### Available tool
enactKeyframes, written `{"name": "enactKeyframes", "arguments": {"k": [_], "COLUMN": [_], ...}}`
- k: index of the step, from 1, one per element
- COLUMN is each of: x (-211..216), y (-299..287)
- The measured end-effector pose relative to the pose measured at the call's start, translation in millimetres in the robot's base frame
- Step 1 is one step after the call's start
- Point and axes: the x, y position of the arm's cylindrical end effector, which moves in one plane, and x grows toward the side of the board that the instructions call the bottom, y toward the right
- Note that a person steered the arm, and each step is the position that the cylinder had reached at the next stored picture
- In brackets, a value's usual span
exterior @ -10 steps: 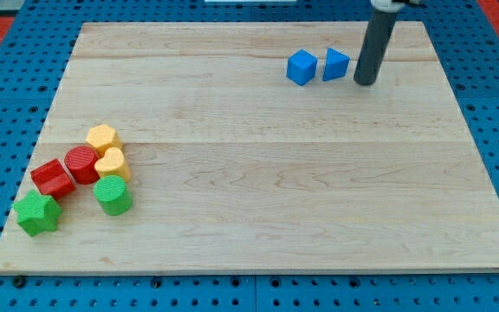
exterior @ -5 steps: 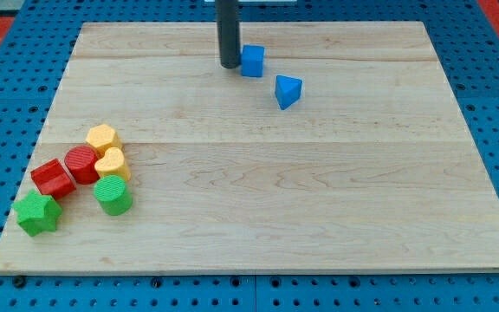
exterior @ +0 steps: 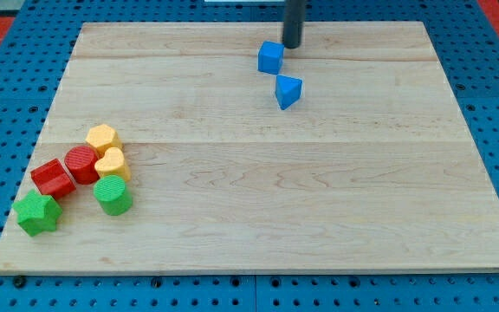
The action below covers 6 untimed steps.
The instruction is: Move the blue cube towards the group of the blocks
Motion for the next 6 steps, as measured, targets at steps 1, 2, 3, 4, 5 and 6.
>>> {"name": "enactKeyframes", "arguments": {"k": [1,2,3,4,5,6], "x": [78,74,93,134,179,183], "y": [-47,-47,-12,-59,-148,-118]}}
